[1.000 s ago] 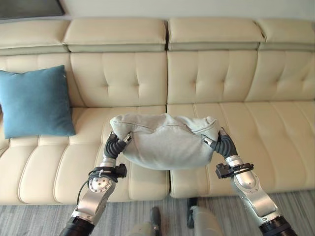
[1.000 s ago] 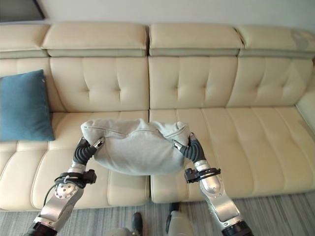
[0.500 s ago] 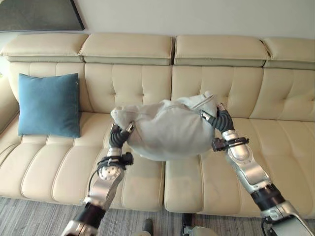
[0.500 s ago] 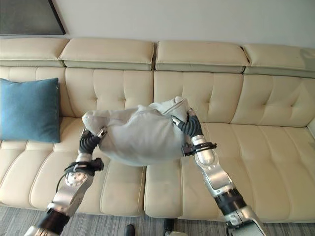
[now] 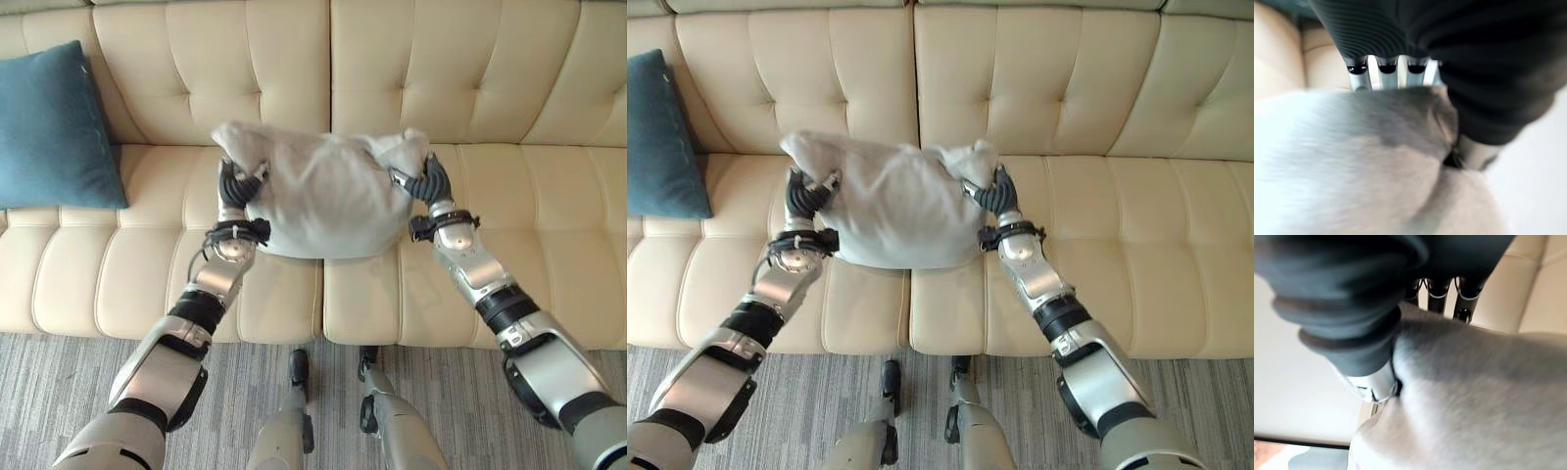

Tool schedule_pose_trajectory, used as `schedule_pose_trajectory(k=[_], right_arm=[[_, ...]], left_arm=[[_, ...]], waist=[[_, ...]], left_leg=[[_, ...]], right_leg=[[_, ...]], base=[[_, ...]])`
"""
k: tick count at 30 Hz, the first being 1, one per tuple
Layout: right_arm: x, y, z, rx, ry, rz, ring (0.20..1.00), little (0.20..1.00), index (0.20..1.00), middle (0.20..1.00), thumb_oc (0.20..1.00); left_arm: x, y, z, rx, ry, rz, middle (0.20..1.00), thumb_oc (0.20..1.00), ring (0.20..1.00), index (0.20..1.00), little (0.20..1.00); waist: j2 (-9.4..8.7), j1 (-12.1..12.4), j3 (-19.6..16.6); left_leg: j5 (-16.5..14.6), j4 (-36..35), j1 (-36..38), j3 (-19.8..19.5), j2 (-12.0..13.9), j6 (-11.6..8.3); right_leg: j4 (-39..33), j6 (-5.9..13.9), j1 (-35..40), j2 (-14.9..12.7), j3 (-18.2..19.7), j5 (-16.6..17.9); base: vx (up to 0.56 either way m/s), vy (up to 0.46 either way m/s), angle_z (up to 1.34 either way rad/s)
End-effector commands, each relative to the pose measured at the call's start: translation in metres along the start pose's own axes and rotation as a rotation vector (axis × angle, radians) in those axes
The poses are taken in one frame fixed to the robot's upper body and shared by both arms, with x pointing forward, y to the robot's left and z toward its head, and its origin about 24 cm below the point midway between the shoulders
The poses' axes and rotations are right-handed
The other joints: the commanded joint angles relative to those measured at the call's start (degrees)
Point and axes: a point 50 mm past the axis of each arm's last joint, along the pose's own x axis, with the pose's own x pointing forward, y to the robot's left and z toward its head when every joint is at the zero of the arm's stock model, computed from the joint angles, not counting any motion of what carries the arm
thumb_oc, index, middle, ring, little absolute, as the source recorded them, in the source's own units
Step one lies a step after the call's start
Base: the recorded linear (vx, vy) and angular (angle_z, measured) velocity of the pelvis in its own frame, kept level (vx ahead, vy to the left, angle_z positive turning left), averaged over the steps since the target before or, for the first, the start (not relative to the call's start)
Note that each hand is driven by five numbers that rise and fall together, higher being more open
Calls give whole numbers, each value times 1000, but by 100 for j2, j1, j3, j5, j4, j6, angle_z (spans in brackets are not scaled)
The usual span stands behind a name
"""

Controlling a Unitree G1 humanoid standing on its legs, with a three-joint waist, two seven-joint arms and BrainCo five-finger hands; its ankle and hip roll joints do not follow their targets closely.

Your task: Pick up all the scattered cushions and arrange them neatly on the sofa.

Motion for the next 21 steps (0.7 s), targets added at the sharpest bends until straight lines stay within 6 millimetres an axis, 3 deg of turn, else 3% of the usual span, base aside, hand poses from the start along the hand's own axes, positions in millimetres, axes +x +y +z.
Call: schedule_pose_trajectory(k=[1, 3, 7, 12, 15, 21], right_arm=[[13, 22, 62, 79, -281, 75, 1000, 1000, 1000, 1000, 1000], [13, 22, 62, 79, -281, 75, 1000, 1000, 1000, 1000, 1000], [24, -20, 75, 56, -309, -64, 1000, 1000, 1000, 1000, 1000], [28, -47, 74, 90, -287, -181, 1000, 1000, 1000, 1000, 1000], [25, -60, 67, 120, -264, -233, 1000, 1000, 1000, 1000, 1000], [10, -80, 44, 146, -199, -292, 1000, 1000, 1000, 1000, 1000]], left_arm=[[8, -22, 53, -32, -265, -118, 1000, 1000, 1000, 1000, 1000], [8, -21, 53, -32, -265, -118, 1000, 1000, 1000, 1000, 1000], [29, 23, 58, 3, -271, -4, 1000, 1000, 1000, 1000, 1000], [37, 53, 59, -20, -251, 87, 1000, 1000, 1000, 1000, 1000], [36, 62, 53, -73, -223, 121, 1000, 1000, 1000, 1000, 1000], [25, 81, 22, -103, -109, 127, 1000, 1000, 1000, 1000, 1000]], waist=[[-64, 51, -136], [-64, 50, -134], [-52, 47, -163], [-49, 73, -168], [-57, 74, -195], [-79, 66, -261]], left_leg=[[-138, -38, 82, 151, 154, -229], [-139, -38, 84, 150, 154, -228], [-190, -46, 134, 147, 108, -227], [-254, -46, 204, 160, 71, -214], [-258, -46, 187, 157, 53, -202], [-304, -46, 212, 183, 20, -170]], right_leg=[[925, 722, 474, -328, 286, -1449], [924, 722, 476, -328, 286, -1449], [858, 730, 536, -366, 301, -1396], [822, 741, 601, -385, 310, -1386], [767, 743, 617, -392, 325, -1352], [723, 749, 661, -396, 354, -1330]], base=[[38, 25, 1], [19, 13, 1], [24, 35, 6], [19, 36, 4], [18, 25, -1], [6, 4, 0]])
